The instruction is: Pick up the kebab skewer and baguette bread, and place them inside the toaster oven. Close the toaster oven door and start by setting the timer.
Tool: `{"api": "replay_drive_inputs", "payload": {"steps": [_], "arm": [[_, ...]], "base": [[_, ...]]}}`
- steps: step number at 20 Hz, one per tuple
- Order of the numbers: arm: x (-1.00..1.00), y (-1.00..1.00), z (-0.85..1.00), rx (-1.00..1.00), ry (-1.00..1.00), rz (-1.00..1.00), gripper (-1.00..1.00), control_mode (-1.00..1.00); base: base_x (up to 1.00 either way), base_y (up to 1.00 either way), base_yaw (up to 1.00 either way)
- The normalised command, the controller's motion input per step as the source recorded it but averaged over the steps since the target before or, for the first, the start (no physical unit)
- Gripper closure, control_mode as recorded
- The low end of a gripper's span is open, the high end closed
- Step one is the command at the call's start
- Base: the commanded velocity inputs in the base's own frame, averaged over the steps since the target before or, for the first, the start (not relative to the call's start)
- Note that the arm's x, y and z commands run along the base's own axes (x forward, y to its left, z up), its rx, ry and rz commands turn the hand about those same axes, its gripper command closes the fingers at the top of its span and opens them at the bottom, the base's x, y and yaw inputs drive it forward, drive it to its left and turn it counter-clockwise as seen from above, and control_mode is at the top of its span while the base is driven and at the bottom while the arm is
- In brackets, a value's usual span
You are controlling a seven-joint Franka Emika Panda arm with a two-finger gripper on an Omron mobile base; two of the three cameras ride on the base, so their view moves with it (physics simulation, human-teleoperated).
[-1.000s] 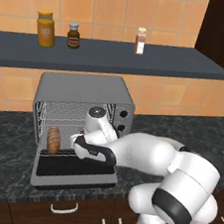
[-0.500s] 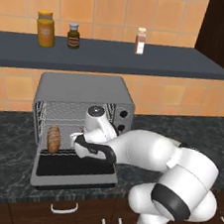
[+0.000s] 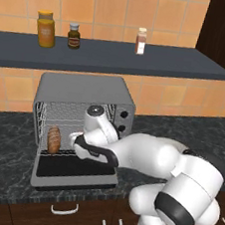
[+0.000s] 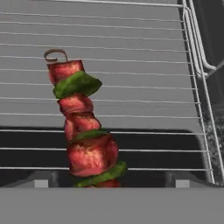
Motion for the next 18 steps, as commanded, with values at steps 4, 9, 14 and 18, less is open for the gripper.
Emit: {"api": "replay_drive_inputs", "payload": {"steps": [4,9,14,18], "arm": [[-0.67,0.0,0.31,0.0,-0.04,-0.06,-1.0,-1.0],[-0.69,0.01,0.1,0.06,0.03,-0.18,-1.0,-1.0],[-0.43,-0.02,-0.07,0.08,0.12,-0.27,-1.0,-1.0],[-0.24,0.1,-0.42,0.04,0.06,-0.12,-1.0,-1.0]], "base": [[0.0,0.0,0.0],[0.0,0.0,0.0],[0.0,0.0,0.0],[0.0,0.0,0.0]]}}
